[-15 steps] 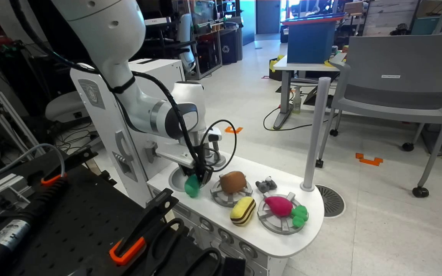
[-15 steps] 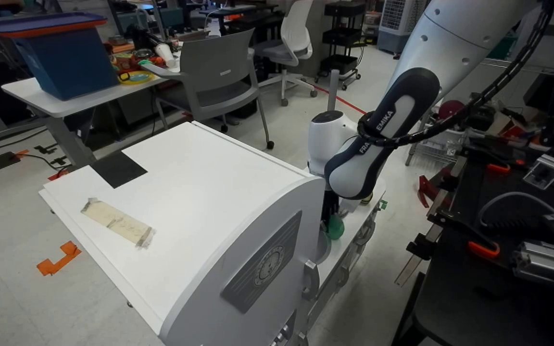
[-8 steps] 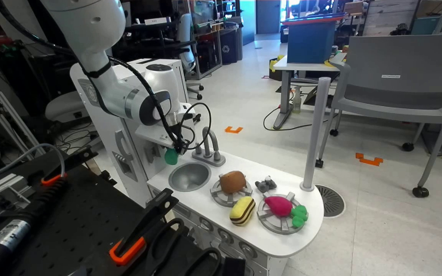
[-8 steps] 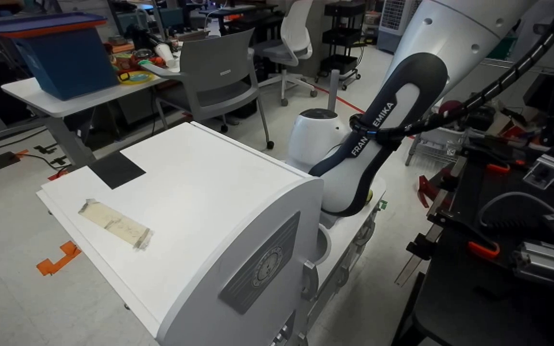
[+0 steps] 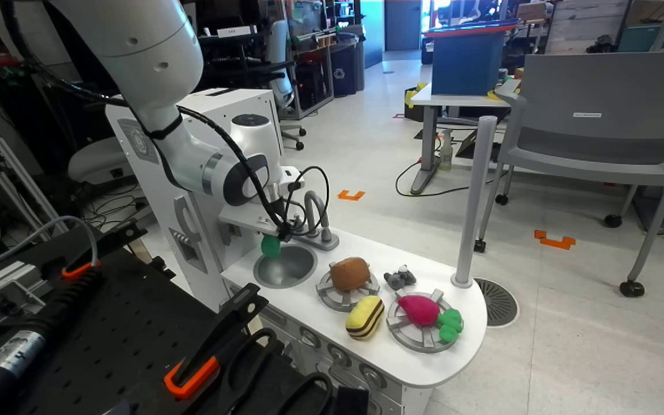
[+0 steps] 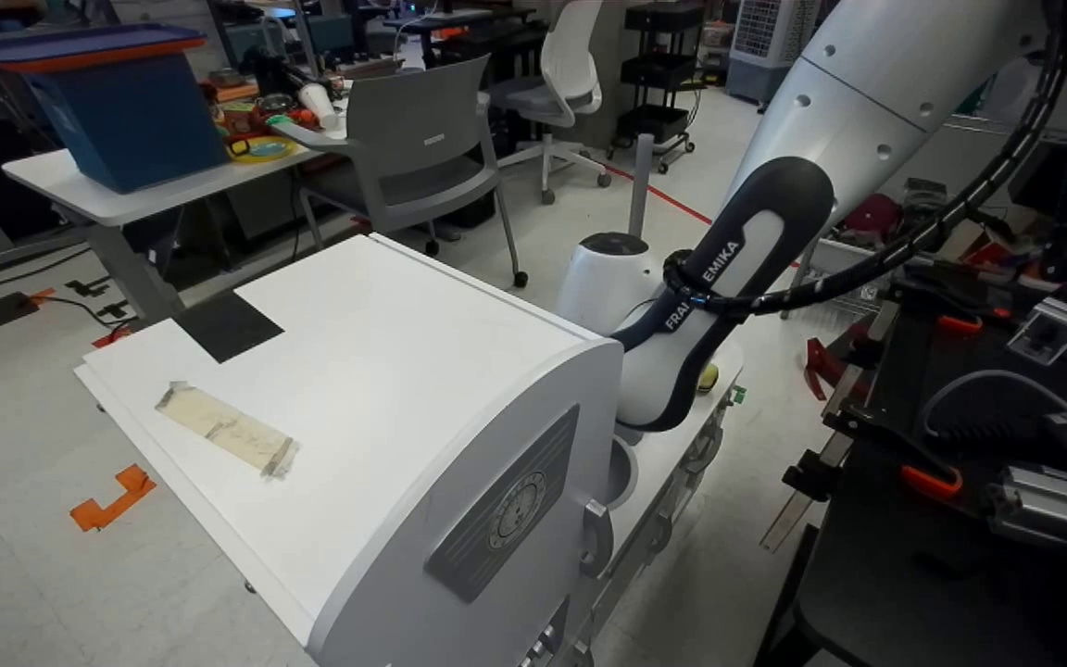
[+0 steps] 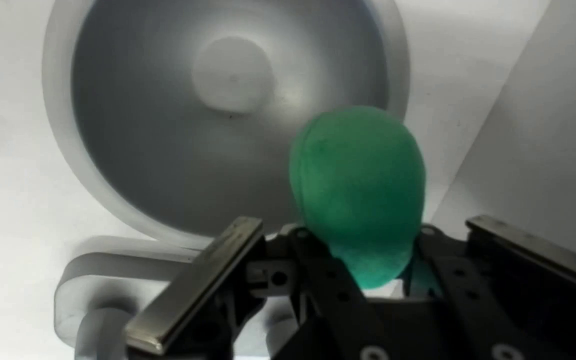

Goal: Put the green plushie in the sink

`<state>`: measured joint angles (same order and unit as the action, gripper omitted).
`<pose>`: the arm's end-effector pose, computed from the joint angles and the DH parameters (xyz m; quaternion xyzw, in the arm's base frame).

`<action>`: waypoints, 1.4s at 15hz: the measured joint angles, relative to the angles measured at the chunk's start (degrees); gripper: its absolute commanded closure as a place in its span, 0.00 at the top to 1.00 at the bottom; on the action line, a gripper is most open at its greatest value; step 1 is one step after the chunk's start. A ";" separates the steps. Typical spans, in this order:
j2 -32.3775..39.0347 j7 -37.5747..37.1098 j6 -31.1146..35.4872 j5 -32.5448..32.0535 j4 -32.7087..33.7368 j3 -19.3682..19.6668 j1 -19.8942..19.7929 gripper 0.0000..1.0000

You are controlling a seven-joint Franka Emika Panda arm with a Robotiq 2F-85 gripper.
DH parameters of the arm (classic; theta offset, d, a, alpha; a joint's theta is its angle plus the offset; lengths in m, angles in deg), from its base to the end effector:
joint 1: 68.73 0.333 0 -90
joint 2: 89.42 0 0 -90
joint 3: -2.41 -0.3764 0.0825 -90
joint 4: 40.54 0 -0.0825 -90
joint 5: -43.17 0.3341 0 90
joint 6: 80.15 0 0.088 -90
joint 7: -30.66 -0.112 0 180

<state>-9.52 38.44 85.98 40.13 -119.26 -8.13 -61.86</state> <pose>0.6674 0.1774 -0.0538 -0.9810 -0.1617 -0.0683 0.0827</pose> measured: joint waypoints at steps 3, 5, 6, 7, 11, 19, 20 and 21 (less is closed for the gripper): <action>3.20 0.14 -0.11 0.00 3.88 1.30 0.37 0.58; 4.94 0.14 -0.22 0.00 6.06 2.31 0.79 0.73; 5.53 0.14 -0.31 0.00 6.84 2.81 1.04 0.80; 5.69 0.14 -0.31 0.00 7.00 3.29 1.26 0.88; 5.50 0.13 -0.31 0.00 7.00 4.62 1.93 1.00; -2.37 -8.77 -5.38 0.32 -3.51 10.52 2.72 1.00; -4.55 -9.63 -5.41 0.32 -6.52 11.21 2.68 1.00; -6.61 -10.35 -5.38 0.32 -9.39 11.71 2.65 1.00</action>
<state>-16.12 28.10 80.61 40.44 -128.66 3.57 -59.21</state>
